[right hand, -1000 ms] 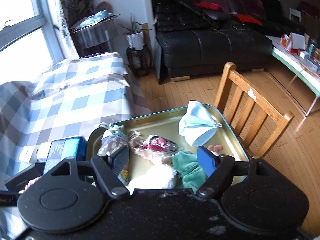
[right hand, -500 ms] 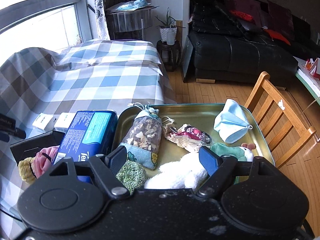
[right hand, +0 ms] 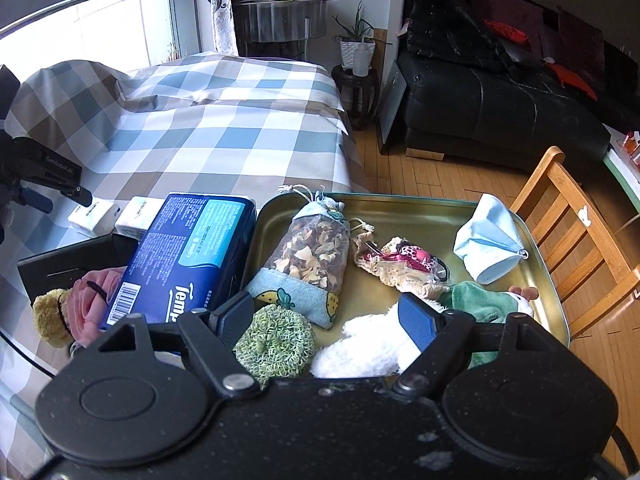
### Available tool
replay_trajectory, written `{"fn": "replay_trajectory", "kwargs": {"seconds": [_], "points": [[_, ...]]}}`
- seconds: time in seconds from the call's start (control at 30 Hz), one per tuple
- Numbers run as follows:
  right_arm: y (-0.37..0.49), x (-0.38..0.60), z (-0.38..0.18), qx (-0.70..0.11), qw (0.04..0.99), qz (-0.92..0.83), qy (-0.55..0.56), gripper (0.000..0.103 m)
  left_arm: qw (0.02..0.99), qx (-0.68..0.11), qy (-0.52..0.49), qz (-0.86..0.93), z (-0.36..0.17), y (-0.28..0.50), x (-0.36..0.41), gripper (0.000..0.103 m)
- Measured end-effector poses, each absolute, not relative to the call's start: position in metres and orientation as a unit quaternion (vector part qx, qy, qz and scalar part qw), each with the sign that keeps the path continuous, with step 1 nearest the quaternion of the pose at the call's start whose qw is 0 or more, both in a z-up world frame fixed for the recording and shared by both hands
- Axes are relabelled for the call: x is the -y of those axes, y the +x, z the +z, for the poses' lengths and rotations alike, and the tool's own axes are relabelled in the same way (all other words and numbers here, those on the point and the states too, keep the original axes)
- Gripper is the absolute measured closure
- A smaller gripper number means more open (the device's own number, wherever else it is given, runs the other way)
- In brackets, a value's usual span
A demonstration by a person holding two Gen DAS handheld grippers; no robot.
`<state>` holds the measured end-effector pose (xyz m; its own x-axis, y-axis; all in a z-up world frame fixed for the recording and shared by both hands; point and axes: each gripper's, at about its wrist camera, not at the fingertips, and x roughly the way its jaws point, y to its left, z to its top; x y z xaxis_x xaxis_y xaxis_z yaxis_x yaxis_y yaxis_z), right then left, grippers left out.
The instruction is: Organize soft objects
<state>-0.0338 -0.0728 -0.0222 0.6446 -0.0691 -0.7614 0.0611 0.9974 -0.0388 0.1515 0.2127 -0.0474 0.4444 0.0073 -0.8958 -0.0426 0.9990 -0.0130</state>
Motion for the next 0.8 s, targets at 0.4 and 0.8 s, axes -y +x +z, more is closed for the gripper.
{"fn": "replay_trajectory", "kwargs": {"seconds": [0.4,0.8], "points": [[-0.026,0.061,-0.030,-0.433,0.901,-0.024,-0.012,0.024,0.837,-0.547,0.001,0.012,-0.078,0.171,-0.215,0.034],[-0.027,0.030,-0.026,-0.416,0.908,0.036,-0.029,0.023,0.838,-0.546,0.014,-0.004,-0.090,0.181,-0.214,0.028]]}}
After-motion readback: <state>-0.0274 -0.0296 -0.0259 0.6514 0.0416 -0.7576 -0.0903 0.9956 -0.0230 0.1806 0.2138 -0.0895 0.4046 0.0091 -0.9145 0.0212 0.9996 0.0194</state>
